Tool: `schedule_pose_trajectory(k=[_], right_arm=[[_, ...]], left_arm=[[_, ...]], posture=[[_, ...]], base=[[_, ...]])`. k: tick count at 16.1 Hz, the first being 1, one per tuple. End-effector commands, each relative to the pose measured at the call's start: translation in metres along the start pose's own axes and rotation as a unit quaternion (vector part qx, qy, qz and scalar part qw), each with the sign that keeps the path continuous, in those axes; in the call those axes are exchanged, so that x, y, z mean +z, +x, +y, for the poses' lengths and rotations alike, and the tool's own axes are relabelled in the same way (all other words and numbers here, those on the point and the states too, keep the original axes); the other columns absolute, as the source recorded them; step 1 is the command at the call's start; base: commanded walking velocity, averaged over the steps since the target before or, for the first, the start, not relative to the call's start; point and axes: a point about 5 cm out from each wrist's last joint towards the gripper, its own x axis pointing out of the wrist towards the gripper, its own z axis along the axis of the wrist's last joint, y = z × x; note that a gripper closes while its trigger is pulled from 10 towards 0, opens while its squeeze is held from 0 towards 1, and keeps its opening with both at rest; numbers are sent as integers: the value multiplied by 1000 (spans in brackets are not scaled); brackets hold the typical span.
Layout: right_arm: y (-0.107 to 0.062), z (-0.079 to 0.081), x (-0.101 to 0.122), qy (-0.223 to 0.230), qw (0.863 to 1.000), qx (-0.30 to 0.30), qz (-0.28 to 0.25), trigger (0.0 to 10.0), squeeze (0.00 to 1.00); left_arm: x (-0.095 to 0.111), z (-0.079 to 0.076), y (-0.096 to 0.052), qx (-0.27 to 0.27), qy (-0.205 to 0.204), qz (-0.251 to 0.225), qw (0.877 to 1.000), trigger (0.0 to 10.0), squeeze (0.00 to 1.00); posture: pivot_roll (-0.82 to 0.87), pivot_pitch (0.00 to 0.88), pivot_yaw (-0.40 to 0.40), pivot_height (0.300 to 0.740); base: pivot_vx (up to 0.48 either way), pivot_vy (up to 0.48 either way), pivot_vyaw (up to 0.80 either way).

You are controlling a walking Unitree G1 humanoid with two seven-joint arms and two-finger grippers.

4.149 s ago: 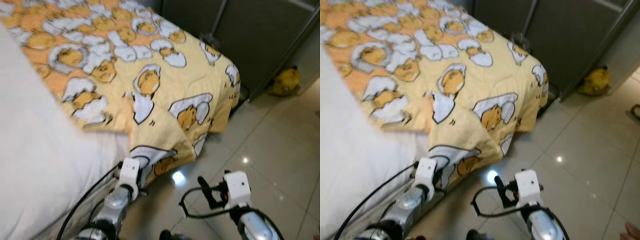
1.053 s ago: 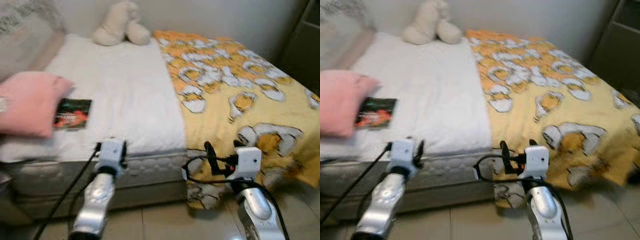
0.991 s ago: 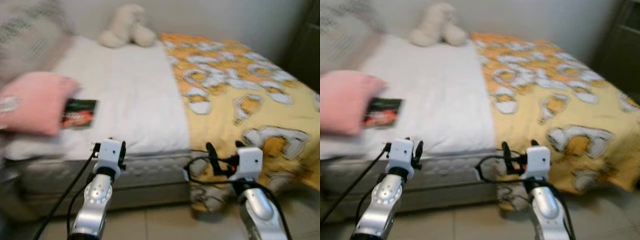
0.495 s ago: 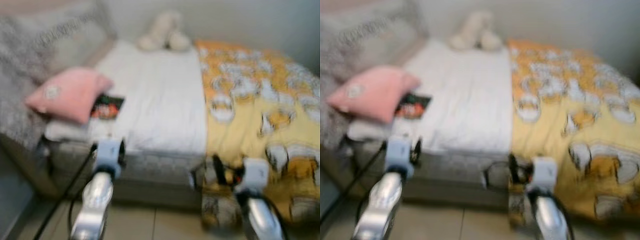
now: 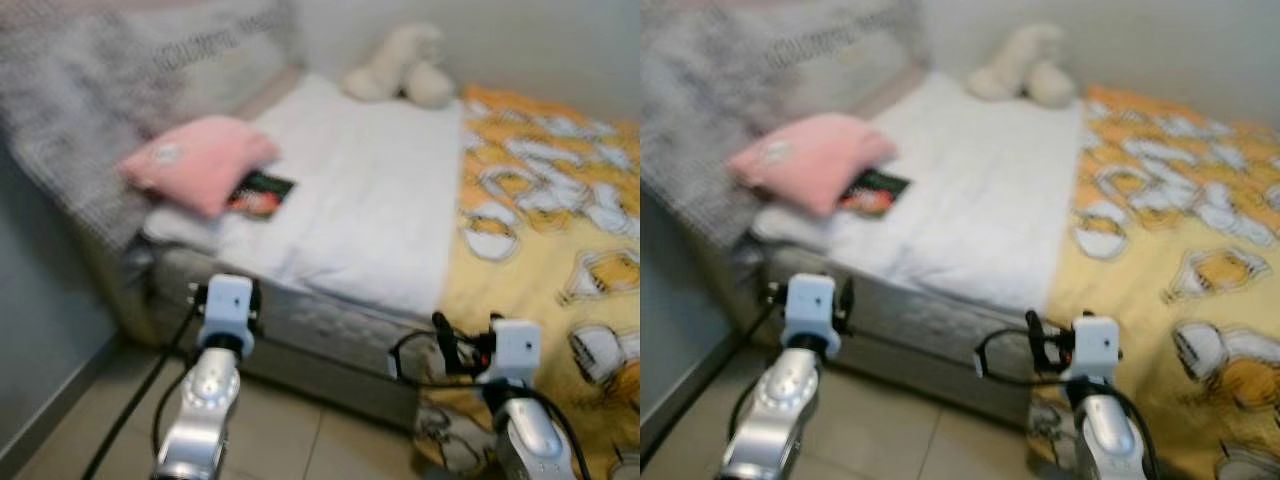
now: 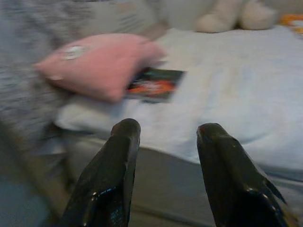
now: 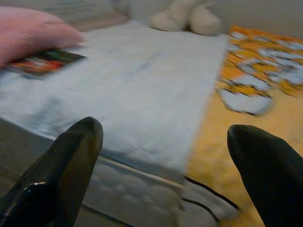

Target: Clean up the room

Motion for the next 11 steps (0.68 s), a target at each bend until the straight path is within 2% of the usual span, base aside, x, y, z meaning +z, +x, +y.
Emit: schedule_pose_trajectory(k=[1, 3, 4, 6, 7, 8, 9, 10, 11], right_arm=[[3, 3, 0, 0, 1000, 6, -1, 10000, 314], [1, 8, -2, 4, 1000, 13, 1, 10000, 310], [-1, 12, -2, 1, 1000, 21, 1, 10000, 310], [-2, 12, -5, 8, 1000, 15, 12, 10000, 314], [-1, 13, -7, 11, 1000, 18, 21, 10000, 298], [0, 18, -5, 1, 999, 40, 17, 10000, 235], [1, 19, -4, -4, 999, 48, 14, 10000, 235], [3, 16, -2, -5, 999, 42, 14, 10000, 263], [4, 9, -2, 4, 1000, 22, 15, 10000, 271]], left_arm=[[-4, -1, 1, -7, -1, 14, 1000, 10000, 0], [4, -8, 2, -33, -2, -5, 999, 10000, 0], [9, -9, 3, -36, -19, -15, 999, 10000, 0], [8, -10, 4, -27, -34, -3, 999, 10000, 0], [7, -11, 4, -25, -28, -1, 999, 10000, 0], [7, -17, 7, -21, -8, -3, 1000, 10000, 0], [7, -18, 8, -20, -8, -4, 1000, 10000, 0], [8, -21, 9, -22, 6, -1, 1000, 10000, 0], [6, -19, 8, -16, 7, 7, 1000, 10000, 0]], posture=[[-45, 0, -35, 740], [-46, 0, -33, 740], [-48, 0, -31, 740], [-51, 0, -33, 740], [-51, 0, -33, 740], [-58, 0, -44, 740], [-58, 0, -46, 740], [-52, 0, -53, 740], [-48, 0, -48, 740]], base=[[0, 0, 625], [0, 0, 622], [480, 0, 625], [480, 0, 550], [480, 0, 0], [0, 0, 0], [0, 0, 0], [0, 0, 738], [0, -480, 731]])
